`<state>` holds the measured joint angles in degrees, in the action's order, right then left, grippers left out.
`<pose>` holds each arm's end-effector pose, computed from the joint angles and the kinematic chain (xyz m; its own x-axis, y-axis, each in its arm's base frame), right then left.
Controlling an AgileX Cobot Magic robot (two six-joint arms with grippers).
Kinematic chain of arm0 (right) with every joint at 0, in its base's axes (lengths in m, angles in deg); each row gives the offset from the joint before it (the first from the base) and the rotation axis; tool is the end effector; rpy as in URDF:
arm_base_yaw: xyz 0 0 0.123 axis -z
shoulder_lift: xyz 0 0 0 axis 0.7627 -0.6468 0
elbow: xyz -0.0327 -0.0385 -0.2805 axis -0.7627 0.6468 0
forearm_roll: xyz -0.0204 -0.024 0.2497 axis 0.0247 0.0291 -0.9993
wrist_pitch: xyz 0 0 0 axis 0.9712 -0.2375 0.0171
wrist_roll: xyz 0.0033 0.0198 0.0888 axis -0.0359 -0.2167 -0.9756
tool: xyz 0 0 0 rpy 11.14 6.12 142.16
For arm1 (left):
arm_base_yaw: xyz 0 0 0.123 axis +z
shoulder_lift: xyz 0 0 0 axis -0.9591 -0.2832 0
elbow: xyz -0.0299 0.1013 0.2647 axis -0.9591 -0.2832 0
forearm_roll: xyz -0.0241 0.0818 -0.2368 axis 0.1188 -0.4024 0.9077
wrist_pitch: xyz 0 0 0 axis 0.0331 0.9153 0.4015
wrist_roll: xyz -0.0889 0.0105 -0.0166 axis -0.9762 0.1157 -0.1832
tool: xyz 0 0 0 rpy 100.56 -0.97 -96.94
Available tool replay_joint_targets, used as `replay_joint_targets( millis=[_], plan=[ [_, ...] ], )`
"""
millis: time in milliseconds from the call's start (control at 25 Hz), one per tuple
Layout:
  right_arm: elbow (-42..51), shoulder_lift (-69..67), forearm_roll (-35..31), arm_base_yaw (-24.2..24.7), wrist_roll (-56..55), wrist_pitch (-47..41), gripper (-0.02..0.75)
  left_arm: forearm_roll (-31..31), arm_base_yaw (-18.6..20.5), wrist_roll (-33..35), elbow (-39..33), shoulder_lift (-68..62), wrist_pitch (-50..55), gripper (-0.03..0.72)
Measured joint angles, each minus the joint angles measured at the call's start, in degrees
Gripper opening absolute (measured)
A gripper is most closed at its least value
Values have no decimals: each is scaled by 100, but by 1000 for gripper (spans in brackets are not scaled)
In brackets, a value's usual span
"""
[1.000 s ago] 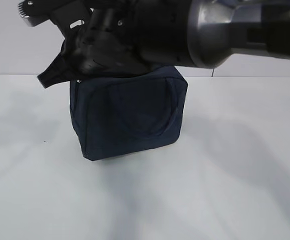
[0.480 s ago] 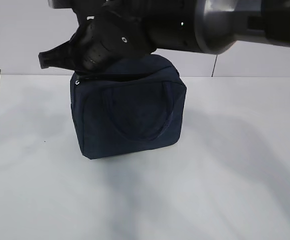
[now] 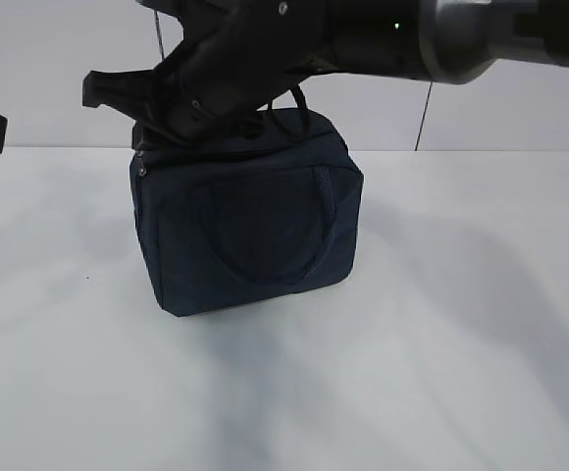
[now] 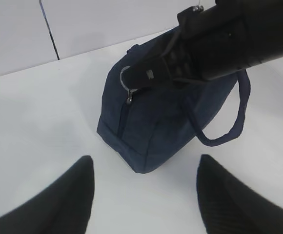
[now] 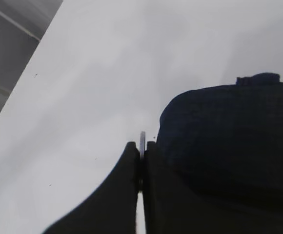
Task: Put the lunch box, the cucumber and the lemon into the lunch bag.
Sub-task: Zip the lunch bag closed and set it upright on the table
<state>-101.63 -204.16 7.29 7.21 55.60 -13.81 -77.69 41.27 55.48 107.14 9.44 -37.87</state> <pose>0.3463 0.3368 0.2802 -0.7430 -0.0743 -0.6651 -0.4741 0.7599 0.4447 0.1545 -0.0928 0.3495 -0.4830 0.1905 -0.8546 0.4572 0.8873 -0.0606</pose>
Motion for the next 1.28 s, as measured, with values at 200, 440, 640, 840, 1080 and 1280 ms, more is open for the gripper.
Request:
replay_joint_targets(
  millis=[200,440,640,840,1080,1280],
  plan=[
    [0,0,-1542,240,1623,-309,20,-8,0,0,0,-45,-63,468],
    [0,0,-2435,630,2617,-553,20,-8,0,0,0,-60,-112,468],
    [0,0,-3503,841,4023,-957,20,32,0,0,0,-279,-252,468],
    [0,-24,-3680,863,4477,-1112,20,79,0,0,0,-748,-467,468],
    [0,-169,-4200,863,4970,-1188,20,100,-4,0,0,-1252,-750,470],
    [-56,-346,-4521,863,5200,-1188,20,258,-4,12,0,-1500,-799,470]
  ],
)
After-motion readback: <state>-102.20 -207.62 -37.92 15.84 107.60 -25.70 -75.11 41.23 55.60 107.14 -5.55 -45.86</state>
